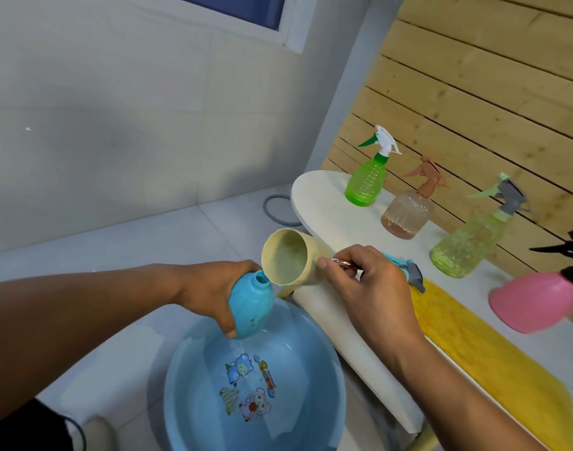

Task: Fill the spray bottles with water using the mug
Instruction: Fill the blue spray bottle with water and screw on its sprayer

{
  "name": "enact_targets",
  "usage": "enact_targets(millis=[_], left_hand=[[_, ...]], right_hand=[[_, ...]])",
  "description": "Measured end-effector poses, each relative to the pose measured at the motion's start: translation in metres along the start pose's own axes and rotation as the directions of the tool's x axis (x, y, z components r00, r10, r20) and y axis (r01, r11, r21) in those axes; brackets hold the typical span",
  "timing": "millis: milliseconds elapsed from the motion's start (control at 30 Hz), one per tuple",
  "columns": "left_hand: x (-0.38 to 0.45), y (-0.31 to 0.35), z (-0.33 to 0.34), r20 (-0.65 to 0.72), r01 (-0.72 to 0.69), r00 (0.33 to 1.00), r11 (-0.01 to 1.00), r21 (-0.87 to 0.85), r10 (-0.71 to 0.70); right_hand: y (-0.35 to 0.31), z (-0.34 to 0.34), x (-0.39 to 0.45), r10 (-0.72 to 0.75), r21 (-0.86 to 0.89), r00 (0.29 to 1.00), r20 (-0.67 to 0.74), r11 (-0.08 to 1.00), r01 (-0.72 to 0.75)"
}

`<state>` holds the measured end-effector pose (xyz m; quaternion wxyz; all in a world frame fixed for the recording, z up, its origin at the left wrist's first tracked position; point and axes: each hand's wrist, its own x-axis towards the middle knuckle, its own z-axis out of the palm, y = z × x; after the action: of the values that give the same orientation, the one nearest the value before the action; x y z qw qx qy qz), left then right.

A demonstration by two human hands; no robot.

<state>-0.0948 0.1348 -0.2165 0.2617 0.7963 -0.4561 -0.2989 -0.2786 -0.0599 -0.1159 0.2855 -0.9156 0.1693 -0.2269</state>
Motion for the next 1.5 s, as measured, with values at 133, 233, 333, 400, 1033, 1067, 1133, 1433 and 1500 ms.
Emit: enact_targets(millis=[133, 233, 333, 400, 1033, 1067, 1133, 1433, 1500], left_hand=[[0.000, 0.002, 0.002, 0.002, -0.012, 1.000, 1.000, 0.003, 0.012], [0.000, 0.004, 0.002, 0.000, -0.020, 1.000, 1.000, 0.006, 0.020], [0.001, 0.004, 0.002, 0.000, -0.022, 1.000, 1.000, 0.003, 0.022], [0.001, 0.004, 0.002, 0.000, -0.024, 1.000, 1.000, 0.000, 0.024], [0.000, 0.010, -0.001, -0.004, -0.031, 0.999, 0.999, 0.017, 0.031], [0.000, 0.011, -0.001, -0.003, -0.031, 1.000, 0.999, 0.019, 0.031], [0.001, 0.011, -0.001, -0.003, -0.033, 0.999, 0.999, 0.022, 0.033], [0.003, 0.008, 0.000, 0.001, -0.031, 1.000, 0.999, 0.029, 0.031], [0.004, 0.008, 0.000, -0.002, -0.028, 1.000, 0.999, 0.037, 0.028]], right_hand=[[-0.001, -0.003, -0.002, -0.048, -0.047, 0.999, -0.017, 0.998, 0.048], [-0.002, -0.004, -0.003, -0.070, -0.052, 0.997, -0.024, 0.996, 0.069], [-0.003, -0.005, -0.003, -0.091, -0.062, 0.995, -0.031, 0.994, 0.088], [-0.004, -0.005, -0.004, -0.104, -0.066, 0.994, -0.036, 0.993, 0.102], [-0.007, -0.009, -0.005, -0.220, -0.206, 0.971, -0.094, 0.958, 0.197], [-0.007, -0.009, -0.005, -0.226, -0.215, 0.969, -0.096, 0.956, 0.202], [-0.008, -0.009, -0.005, -0.245, -0.230, 0.964, -0.101, 0.949, 0.217], [-0.008, -0.010, -0.008, -0.314, -0.290, 0.943, -0.107, 0.917, 0.273], [-0.009, -0.010, -0.008, -0.333, -0.314, 0.936, -0.111, 0.906, 0.285]])
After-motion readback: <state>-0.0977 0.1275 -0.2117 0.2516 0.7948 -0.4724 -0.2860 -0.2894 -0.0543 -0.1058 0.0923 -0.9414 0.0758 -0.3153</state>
